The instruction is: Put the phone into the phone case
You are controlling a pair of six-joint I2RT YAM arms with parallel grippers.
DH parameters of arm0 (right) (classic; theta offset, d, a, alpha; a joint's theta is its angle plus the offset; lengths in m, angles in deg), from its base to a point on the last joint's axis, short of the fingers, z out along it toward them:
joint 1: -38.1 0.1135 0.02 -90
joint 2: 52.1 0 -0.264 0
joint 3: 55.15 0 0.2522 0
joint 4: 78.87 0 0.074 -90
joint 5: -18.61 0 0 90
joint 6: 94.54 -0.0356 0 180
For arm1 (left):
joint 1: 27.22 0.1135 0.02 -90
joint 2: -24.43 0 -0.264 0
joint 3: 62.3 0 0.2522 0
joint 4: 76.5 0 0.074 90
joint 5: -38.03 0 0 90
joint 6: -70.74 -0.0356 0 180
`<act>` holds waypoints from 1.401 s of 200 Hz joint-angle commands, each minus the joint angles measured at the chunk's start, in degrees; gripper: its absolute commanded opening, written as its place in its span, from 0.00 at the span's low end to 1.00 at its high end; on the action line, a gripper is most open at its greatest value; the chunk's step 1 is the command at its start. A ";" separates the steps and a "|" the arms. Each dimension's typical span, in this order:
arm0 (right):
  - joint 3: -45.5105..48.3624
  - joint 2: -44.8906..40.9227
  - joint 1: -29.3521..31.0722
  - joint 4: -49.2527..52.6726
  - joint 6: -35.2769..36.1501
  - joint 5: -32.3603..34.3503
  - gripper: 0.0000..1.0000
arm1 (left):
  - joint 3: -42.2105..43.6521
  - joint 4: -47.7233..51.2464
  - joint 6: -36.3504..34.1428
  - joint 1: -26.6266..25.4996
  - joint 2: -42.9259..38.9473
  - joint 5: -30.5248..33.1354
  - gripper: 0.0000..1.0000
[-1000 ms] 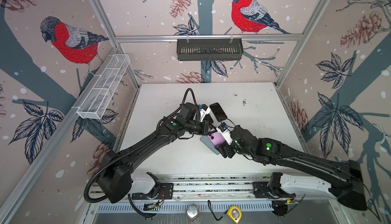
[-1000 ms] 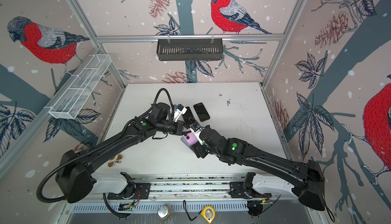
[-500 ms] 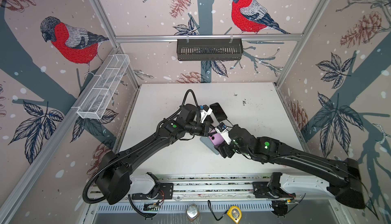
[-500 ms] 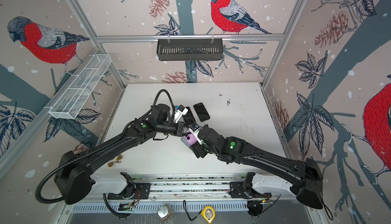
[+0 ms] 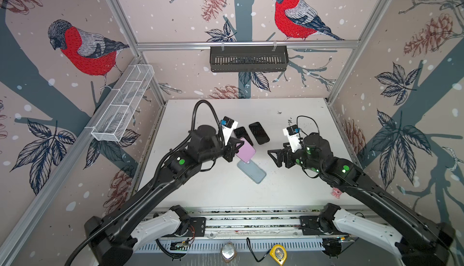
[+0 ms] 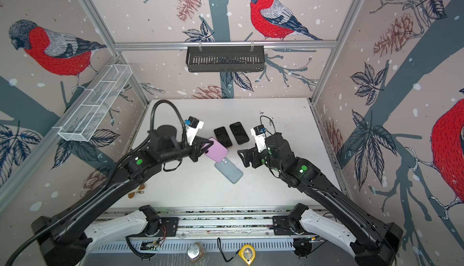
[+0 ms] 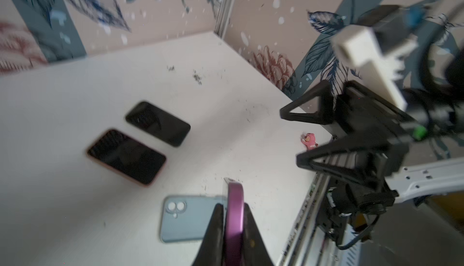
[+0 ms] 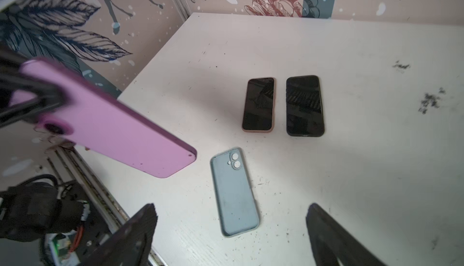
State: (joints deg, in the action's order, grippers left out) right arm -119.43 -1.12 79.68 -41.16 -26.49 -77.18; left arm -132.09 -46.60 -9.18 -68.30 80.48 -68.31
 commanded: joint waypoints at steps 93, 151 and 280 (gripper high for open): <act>9.65 4.51 -9.60 -26.44 -18.67 -49.83 0.86 | 37.07 -27.69 -89.60 -11.13 -30.82 -12.10 0.00; 11.53 7.53 -10.83 -23.31 -14.76 -49.04 0.83 | 38.59 -29.59 -106.37 -23.75 -28.40 5.68 0.00; 13.56 15.07 -7.00 -42.71 -27.01 -60.69 0.77 | 40.41 -33.19 -107.06 -25.11 -26.83 3.86 0.00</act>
State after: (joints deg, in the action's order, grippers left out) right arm -105.95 13.54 71.01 -75.17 -48.39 -134.03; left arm -91.89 -72.32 -115.18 -93.09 53.23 -63.90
